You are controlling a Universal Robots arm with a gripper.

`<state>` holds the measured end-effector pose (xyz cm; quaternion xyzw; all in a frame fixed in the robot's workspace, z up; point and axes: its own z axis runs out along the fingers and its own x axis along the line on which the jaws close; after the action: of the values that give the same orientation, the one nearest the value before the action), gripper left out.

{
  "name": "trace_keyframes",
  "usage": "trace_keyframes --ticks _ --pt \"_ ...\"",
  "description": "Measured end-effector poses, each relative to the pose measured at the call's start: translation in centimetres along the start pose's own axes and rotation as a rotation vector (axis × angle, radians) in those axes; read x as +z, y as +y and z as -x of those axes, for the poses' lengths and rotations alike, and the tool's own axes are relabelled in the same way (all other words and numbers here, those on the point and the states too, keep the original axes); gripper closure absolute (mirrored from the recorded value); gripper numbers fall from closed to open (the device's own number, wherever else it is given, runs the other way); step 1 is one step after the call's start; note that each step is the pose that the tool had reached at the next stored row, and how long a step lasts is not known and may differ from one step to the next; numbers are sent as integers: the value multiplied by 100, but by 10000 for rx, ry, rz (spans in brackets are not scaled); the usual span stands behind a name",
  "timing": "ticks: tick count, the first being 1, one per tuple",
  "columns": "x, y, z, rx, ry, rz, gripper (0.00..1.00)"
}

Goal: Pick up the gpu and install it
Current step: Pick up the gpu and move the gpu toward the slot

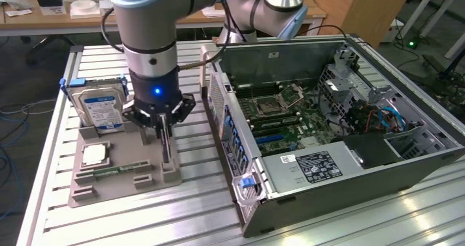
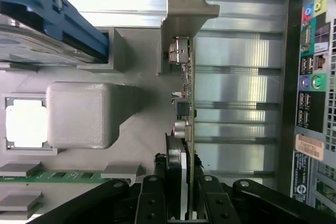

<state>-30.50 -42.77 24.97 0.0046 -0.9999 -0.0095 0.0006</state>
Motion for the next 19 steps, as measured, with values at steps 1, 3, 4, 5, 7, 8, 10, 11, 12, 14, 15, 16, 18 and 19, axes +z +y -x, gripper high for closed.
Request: trace_keyframes --ticks 1,3,4,5,7,8,10,11,12,14,15,16,18,19 --pt "-45 1 0 0 -1 0 72" --pt "-126 3 0 0 -1 1 72" --pt "-167 3 0 0 -1 1 72" --pt "-209 4 0 0 0 1 72" --pt "-301 6 0 -1 0 1 72" --pt "-345 7 0 0 0 0 72" --pt "-435 8 0 0 -1 1 72" --pt "-480 9 0 0 0 0 72" --pt "-525 10 0 0 0 0 72" --pt "-615 12 0 0 0 1 72" --pt "-664 13 -1 0 -1 1 72" --pt "-709 14 -1 -1 0 0 72" --pt "-797 15 0 -1 -1 1 72" --pt "-843 16 -1 0 0 1 72"
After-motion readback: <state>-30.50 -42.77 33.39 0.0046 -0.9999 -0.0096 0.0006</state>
